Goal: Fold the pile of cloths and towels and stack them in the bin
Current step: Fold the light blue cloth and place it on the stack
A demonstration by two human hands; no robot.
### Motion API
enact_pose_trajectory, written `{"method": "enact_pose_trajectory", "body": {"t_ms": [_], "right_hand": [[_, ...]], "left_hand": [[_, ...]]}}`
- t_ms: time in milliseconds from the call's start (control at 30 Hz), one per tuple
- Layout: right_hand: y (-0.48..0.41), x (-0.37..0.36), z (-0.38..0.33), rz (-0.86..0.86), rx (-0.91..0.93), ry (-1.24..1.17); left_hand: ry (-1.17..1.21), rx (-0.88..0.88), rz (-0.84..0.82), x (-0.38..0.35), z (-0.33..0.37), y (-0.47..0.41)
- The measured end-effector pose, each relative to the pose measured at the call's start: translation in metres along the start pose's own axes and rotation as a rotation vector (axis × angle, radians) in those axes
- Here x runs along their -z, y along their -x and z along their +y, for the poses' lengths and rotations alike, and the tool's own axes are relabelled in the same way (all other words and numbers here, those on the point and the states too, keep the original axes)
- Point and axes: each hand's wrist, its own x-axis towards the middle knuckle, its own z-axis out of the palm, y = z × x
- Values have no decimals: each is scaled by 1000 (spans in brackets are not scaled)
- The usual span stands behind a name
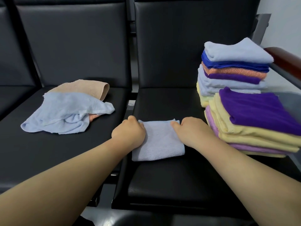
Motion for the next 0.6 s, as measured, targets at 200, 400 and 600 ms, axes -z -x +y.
{"method": "enact_pose_trajectory", "body": {"t_ms": [200, 400, 600], "right_hand": [[15, -2, -2, -146, 14, 19], [25, 8, -2, -122, 59, -454], [49, 70, 10, 176, 203, -676]], "left_hand": [[140, 118, -159, 6, 0, 6], [568, -75, 105, 38, 20, 30], [648, -143, 251, 81, 66, 42]]}}
